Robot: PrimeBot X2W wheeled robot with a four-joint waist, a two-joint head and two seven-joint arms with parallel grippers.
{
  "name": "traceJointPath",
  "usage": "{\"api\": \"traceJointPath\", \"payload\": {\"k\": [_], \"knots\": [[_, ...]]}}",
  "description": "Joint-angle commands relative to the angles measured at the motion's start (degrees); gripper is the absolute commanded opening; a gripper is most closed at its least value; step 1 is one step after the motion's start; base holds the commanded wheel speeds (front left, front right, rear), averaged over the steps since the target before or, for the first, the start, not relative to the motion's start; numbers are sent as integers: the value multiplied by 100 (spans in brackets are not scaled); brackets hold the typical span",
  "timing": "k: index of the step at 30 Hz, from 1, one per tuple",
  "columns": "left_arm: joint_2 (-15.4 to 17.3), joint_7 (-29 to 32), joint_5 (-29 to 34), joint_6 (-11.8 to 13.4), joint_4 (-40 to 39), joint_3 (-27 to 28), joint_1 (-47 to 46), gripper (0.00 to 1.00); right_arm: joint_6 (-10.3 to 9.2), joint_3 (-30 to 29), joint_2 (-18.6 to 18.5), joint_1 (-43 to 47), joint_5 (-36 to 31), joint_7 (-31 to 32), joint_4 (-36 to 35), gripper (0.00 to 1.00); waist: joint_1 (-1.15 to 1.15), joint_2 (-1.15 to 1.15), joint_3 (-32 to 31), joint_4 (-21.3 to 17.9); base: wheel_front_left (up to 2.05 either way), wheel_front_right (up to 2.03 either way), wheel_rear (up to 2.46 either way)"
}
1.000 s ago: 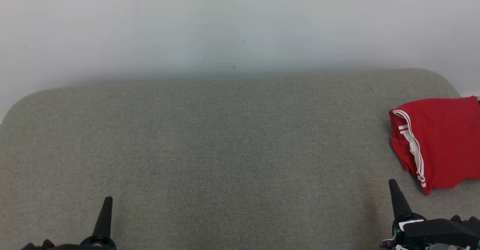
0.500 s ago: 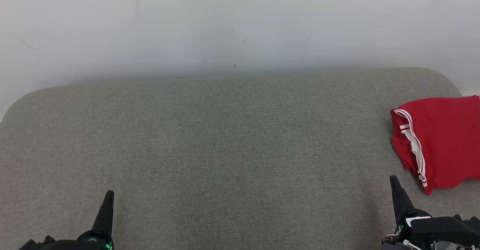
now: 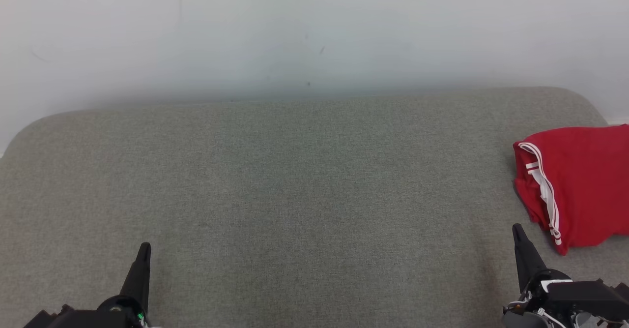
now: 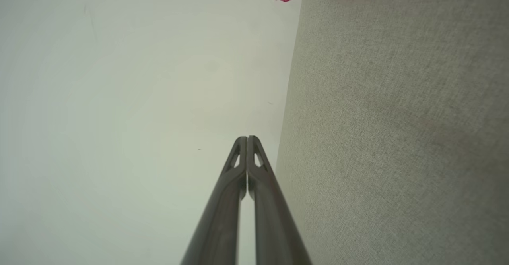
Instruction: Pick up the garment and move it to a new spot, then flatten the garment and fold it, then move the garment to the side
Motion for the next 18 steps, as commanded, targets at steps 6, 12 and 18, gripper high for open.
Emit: {"api": "traceJointPath", "payload": {"k": [6, 12, 18], "knots": [[35, 95, -350, -40, -27, -3, -105, 0, -11, -42, -1, -62, 363, 86, -54, 0, 0, 0, 17, 8, 0, 0, 0], [35, 128, -470, -43, -25, -4, -130, 0, -12, -56, -1, -74, 495, 118, -65, 0, 0, 0, 27, 12, 0, 0, 0], [35, 128, -467, -43, -24, -3, -125, 0, -12, -53, -1, -72, 490, 118, -63, 0, 0, 0, 27, 12, 0, 0, 0]]}}
